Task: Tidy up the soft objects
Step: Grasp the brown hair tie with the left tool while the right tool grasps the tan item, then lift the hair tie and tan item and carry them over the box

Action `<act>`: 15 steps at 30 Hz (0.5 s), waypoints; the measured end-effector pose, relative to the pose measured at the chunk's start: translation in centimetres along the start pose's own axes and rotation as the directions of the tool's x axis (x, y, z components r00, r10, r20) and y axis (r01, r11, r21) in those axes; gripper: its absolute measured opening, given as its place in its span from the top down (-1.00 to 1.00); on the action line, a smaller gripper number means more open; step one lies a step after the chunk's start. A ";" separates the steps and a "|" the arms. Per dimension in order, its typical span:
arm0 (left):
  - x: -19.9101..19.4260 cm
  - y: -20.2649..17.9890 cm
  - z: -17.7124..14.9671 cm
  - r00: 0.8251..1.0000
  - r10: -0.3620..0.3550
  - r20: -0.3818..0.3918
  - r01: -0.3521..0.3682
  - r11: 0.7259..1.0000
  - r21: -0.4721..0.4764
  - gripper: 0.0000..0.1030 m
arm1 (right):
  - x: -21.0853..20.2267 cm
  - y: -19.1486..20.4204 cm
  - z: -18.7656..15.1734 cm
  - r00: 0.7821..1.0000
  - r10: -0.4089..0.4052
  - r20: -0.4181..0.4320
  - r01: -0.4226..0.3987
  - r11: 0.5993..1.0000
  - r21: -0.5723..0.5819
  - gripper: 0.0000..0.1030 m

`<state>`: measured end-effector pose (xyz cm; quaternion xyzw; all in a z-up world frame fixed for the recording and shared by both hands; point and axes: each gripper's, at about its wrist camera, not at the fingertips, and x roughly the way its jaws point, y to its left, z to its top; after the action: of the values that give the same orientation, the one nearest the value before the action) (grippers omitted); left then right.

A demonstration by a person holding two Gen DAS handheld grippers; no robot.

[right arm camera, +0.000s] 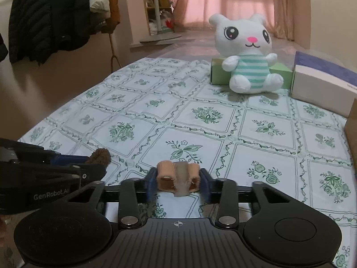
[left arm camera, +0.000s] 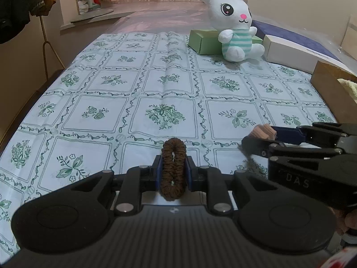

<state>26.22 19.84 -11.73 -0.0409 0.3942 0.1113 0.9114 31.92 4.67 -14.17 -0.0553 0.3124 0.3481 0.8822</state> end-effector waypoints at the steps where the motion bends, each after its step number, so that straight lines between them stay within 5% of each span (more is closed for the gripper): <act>1: -0.1 0.0 -0.1 1.000 -0.003 -0.002 0.003 1.000 -0.001 0.63 | -0.2 0.0 -0.1 1.000 -0.002 0.003 0.002 1.000 -0.003 0.38; 7: -1.2 -0.9 -1.0 1.000 -0.023 -0.011 0.023 1.000 0.005 0.64 | -1.7 0.1 -0.3 1.000 -0.008 -0.007 0.008 1.000 -0.005 0.59; 15: -4.0 -2.0 -2.8 0.998 -0.064 -0.028 0.063 0.998 -0.029 0.64 | -5.2 0.5 -1.8 0.999 -0.007 -0.033 0.008 1.000 0.009 0.63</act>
<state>22.04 16.76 -10.82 -0.0679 0.4043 0.0871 0.9079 27.76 1.44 -12.47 -0.0583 0.3284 0.3423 0.8784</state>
